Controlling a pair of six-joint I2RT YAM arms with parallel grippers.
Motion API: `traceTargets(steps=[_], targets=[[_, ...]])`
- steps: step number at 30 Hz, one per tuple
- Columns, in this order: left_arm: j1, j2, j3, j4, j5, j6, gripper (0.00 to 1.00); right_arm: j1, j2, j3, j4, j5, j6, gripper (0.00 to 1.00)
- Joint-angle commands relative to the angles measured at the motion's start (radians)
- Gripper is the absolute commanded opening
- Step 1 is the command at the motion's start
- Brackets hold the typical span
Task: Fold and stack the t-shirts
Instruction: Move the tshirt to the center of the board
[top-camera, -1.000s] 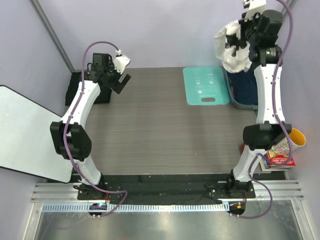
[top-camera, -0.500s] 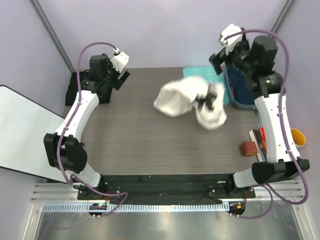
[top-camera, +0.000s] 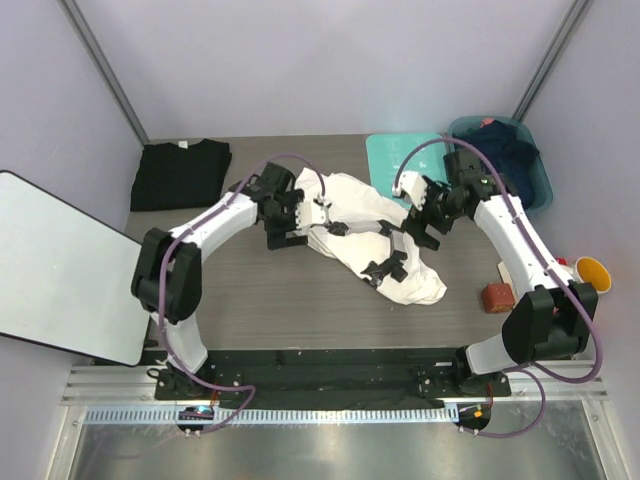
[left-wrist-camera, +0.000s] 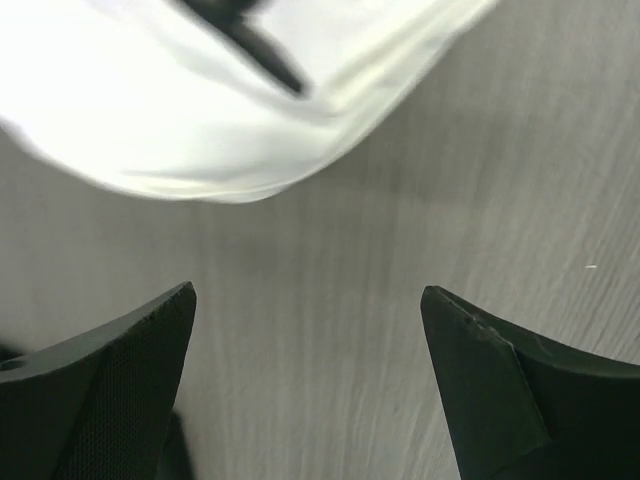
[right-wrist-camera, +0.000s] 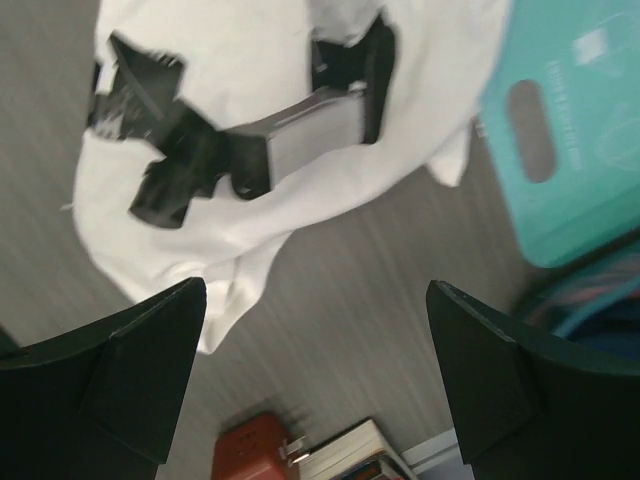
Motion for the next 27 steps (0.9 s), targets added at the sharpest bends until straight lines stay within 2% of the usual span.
traceTargets(steps=[1,7,12,15,16,17,18,23,26,27], targets=[[-0.017,0.065,-0.024,-0.023,-0.017,0.155,0.93,0.030,-0.050,-0.132,-0.081,-0.047,-0.154,0.97],[-0.037,0.160,0.002,0.017,-0.074,0.154,0.92,0.076,-0.037,-0.257,-0.034,-0.030,-0.192,0.96],[-0.037,0.179,-0.015,0.134,-0.100,0.126,0.91,0.100,0.000,-0.326,0.057,-0.012,-0.169,0.95],[-0.037,0.199,0.002,0.138,-0.089,0.105,0.75,0.100,0.026,-0.335,0.114,0.002,-0.142,0.92],[-0.039,0.209,0.006,0.135,-0.086,0.106,0.65,0.099,0.041,-0.338,0.120,0.005,-0.139,0.91],[-0.039,0.212,0.010,0.131,-0.080,0.108,0.62,0.100,0.048,-0.341,0.126,0.005,-0.134,0.90],[-0.042,0.217,0.010,0.131,-0.075,0.106,0.52,0.099,0.052,-0.351,0.141,0.005,-0.132,0.88],[-0.042,0.229,0.023,0.089,-0.026,0.106,0.28,0.100,0.075,-0.364,0.172,0.014,-0.126,0.80],[-0.044,0.237,0.033,0.052,0.026,0.109,0.29,0.100,0.100,-0.363,0.184,0.027,-0.122,0.81],[-0.045,0.239,0.040,0.045,0.039,0.106,0.36,0.099,0.106,-0.361,0.184,0.030,-0.120,0.81]])
